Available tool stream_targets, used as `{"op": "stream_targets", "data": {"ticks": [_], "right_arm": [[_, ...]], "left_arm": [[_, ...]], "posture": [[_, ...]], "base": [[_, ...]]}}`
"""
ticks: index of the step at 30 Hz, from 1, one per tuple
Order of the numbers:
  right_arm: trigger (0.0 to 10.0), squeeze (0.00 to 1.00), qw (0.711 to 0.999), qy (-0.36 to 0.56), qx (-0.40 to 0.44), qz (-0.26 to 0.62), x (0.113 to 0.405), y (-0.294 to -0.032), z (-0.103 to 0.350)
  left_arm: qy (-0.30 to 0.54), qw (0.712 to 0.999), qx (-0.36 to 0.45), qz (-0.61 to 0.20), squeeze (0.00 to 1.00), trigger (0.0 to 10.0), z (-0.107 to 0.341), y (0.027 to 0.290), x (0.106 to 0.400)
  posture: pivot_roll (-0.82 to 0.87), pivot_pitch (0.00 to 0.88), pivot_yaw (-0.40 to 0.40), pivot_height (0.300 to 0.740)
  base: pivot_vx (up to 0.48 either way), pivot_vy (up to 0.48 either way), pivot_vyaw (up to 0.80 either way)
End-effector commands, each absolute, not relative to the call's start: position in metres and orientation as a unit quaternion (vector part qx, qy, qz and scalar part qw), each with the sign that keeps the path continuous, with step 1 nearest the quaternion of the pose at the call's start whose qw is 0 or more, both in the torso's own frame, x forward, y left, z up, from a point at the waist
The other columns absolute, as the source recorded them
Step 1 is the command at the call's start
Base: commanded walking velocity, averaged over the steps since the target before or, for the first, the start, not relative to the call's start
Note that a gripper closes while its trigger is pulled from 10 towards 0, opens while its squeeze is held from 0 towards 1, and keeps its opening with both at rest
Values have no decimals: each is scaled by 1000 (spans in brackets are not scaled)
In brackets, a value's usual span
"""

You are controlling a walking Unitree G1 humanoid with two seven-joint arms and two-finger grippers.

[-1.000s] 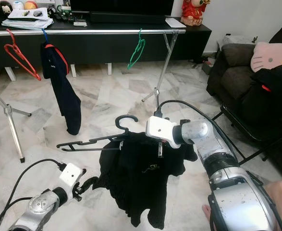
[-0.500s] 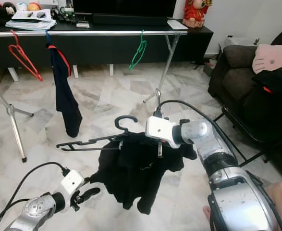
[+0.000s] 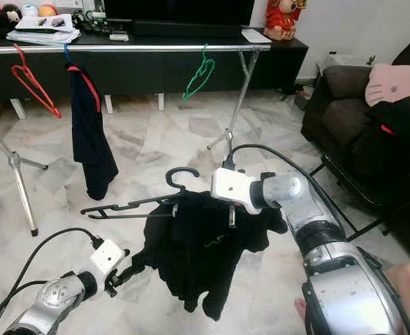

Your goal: Hang hanger

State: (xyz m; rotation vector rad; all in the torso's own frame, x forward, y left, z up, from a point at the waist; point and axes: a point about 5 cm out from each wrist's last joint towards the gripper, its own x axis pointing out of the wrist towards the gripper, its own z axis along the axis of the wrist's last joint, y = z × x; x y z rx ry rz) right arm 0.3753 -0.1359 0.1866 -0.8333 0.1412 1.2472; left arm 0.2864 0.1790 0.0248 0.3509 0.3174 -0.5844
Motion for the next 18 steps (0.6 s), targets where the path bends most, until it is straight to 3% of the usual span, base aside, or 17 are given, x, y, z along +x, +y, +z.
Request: {"op": "stream_targets", "data": {"ticks": [1,17,18], "right_arm": [[0,0,725,37,-393,564,378,-131,201],[0,0,734,4,-376,565,380,-123,215],[0,0,735,3,-375,565,380,-123,216]], "left_arm": [[165,927,169,-290,0,10000,21,178,284],[158,936,138,-281,0,10000,21,166,288],[157,939,131,-278,0,8706,21,166,288]], "posture": [[-38,73,-117,740],[-45,82,-123,740],[-46,83,-124,740]], "base": [[0,0,0],[0,0,0],[0,0,0]]}}
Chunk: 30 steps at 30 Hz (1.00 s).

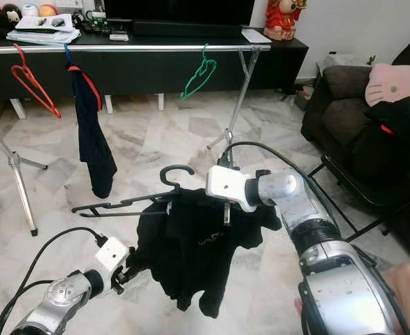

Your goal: Hang hanger

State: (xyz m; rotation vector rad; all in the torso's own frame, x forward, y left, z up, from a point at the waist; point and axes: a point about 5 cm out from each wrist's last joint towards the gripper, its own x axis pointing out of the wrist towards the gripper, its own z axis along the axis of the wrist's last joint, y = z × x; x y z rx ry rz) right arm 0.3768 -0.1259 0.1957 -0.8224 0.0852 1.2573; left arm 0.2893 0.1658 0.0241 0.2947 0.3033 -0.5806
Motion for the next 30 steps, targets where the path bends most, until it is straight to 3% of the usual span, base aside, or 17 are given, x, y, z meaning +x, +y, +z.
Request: {"op": "stream_targets", "data": {"ticks": [1,2,3,4,5,30], "right_arm": [[0,0,735,3,-375,565,380,-123,216],[0,0,735,2,-375,564,380,-123,216],[0,0,735,1,-375,564,380,-123,217],[0,0,736,0,-374,564,380,-123,217],[0,0,736,0,-374,564,380,-123,217],[0,0,746,5,-373,552,382,-125,215]], "left_arm": [[157,939,131,-278,0,8706,21,166,288],[157,940,129,-275,0,7765,21,166,289],[157,940,129,-274,0,2784,21,166,289],[156,941,127,-271,0,353,21,166,289],[155,942,126,-269,0,0,21,166,290],[155,944,117,-267,0,0,21,166,290]], "posture": [[-46,83,-124,740],[-47,84,-125,740],[-47,84,-125,740],[-47,84,-125,740],[-48,85,-126,740],[-46,82,-124,740]], "base": [[0,0,0],[0,0,0],[0,0,0],[0,0,0],[0,0,0],[0,0,0]]}}
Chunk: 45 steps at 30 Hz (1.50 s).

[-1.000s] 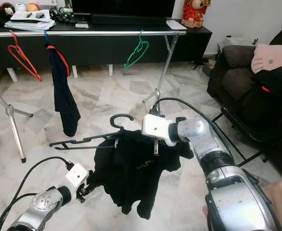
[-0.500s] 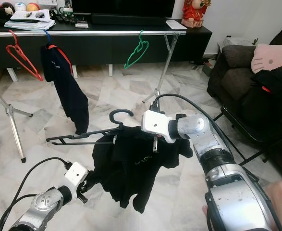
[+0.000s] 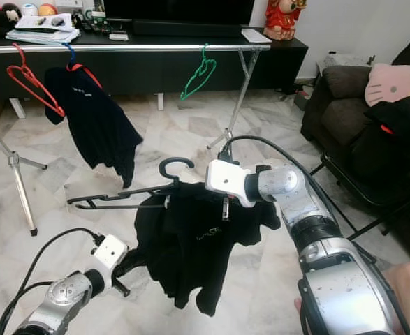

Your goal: Hang hanger

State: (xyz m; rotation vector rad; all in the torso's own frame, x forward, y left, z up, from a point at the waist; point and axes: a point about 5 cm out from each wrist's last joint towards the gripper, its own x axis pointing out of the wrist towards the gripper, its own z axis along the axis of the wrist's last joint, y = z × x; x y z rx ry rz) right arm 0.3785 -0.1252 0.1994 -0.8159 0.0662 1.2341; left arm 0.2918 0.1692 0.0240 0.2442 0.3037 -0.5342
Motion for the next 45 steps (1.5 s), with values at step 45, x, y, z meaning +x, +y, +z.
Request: {"op": "stream_targets", "data": {"ticks": [45], "right_arm": [[0,0,699,264,-465,474,336,-252,127]], "left_arm": [[280,916,193,-213,0,0,-11,201,267]], "posture": [[-63,106,-114,740]], "base": [[0,0,0]]}}
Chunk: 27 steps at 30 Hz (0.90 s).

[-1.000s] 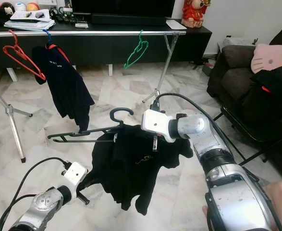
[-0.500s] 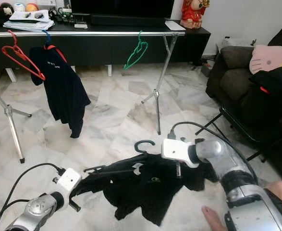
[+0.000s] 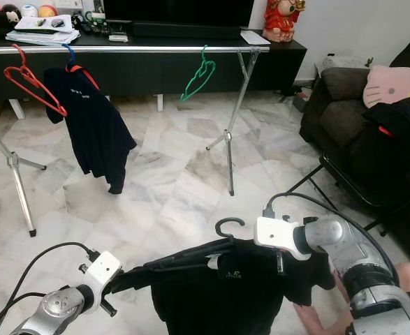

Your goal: Hang hanger

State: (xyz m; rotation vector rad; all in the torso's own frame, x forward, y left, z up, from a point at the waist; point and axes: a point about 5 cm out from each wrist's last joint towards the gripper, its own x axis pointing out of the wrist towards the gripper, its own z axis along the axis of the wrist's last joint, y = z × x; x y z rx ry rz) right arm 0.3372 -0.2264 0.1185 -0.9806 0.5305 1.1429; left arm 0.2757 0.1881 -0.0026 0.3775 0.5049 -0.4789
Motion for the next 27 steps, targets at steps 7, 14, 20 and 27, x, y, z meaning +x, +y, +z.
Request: {"op": "stream_targets", "data": {"ticks": [7,14,20,27], "right_arm": [[0,0,680,281,-488,469,334,-252,120],[0,0,659,300,-537,432,335,-263,116],[0,0,673,279,-548,411,339,-262,118],[0,0,776,172,-494,353,359,-242,141]], "left_arm": [[279,917,195,-208,0,0,-10,204,267],[277,918,195,-205,0,0,-9,205,269],[274,921,194,-197,0,0,-8,206,270],[272,921,194,-201,0,0,-7,205,271]], "posture": [[-57,109,-116,740],[-54,109,-118,740],[-56,109,-119,740],[-57,103,-115,740]], "base": [[0,0,0],[0,0,0],[0,0,0],[0,0,0]]}}
